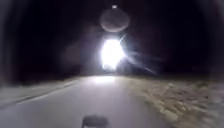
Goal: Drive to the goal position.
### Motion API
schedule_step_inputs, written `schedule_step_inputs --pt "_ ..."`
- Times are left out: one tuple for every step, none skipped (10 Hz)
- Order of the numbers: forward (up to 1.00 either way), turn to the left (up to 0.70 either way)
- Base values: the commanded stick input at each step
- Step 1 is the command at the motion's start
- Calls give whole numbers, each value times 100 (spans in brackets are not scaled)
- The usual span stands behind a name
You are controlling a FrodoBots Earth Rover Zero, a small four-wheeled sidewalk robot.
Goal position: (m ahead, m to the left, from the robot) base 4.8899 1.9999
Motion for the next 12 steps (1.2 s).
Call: schedule_step_inputs --pt "85 0" --pt "85 0" --pt "85 0" --pt "85 0" --pt "85 0" --pt "85 0" --pt "85 0" --pt "85 0" --pt "85 0" --pt "85 0" --pt "85 0" --pt "85 0"
